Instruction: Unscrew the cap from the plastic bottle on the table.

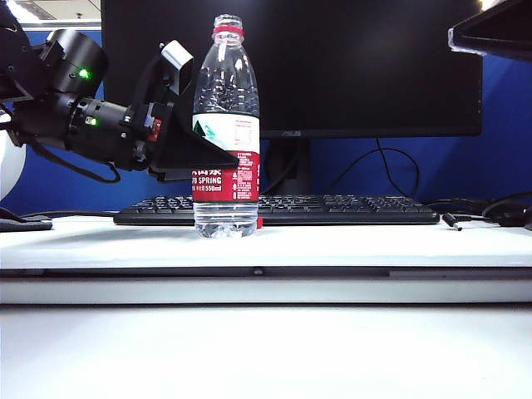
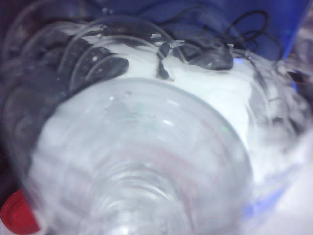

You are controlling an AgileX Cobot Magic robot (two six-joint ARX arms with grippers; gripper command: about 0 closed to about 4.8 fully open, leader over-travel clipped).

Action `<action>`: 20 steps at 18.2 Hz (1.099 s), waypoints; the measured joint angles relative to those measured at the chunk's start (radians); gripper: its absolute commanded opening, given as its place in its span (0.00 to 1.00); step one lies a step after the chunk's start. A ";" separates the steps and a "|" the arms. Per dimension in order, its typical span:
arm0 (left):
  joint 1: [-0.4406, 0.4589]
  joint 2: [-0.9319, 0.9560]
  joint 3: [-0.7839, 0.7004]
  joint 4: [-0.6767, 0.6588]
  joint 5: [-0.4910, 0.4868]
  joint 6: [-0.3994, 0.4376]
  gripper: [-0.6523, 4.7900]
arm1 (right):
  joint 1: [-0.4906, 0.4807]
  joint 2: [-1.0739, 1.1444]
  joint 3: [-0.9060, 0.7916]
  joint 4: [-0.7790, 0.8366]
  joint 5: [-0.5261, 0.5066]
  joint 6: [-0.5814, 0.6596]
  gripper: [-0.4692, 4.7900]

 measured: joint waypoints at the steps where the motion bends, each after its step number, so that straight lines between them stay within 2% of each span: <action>1: 0.000 0.000 0.000 0.000 0.000 0.000 0.72 | 0.000 0.000 0.000 0.000 0.000 0.000 0.08; 2: 0.000 0.000 0.000 0.002 0.000 0.001 0.76 | 0.000 0.000 0.000 0.000 0.000 0.000 0.08; 5: 0.000 0.006 -0.003 -0.023 -0.011 0.016 0.77 | 0.000 0.000 0.000 0.000 0.000 0.000 0.08; 7: 0.000 0.007 -0.003 -0.023 -0.011 0.018 0.92 | 0.000 0.000 0.000 0.000 0.000 0.001 0.08; 9: 0.000 0.008 -0.005 -0.037 -0.013 0.018 0.97 | 0.000 0.000 0.000 0.000 0.000 0.002 0.08; 15: 0.001 0.008 -0.006 -0.031 0.036 0.017 1.00 | 0.000 0.000 0.000 0.000 0.000 0.013 0.08; 20: 0.001 0.007 -0.006 0.006 0.037 0.010 1.00 | 0.000 0.000 0.000 0.000 -0.001 0.017 0.08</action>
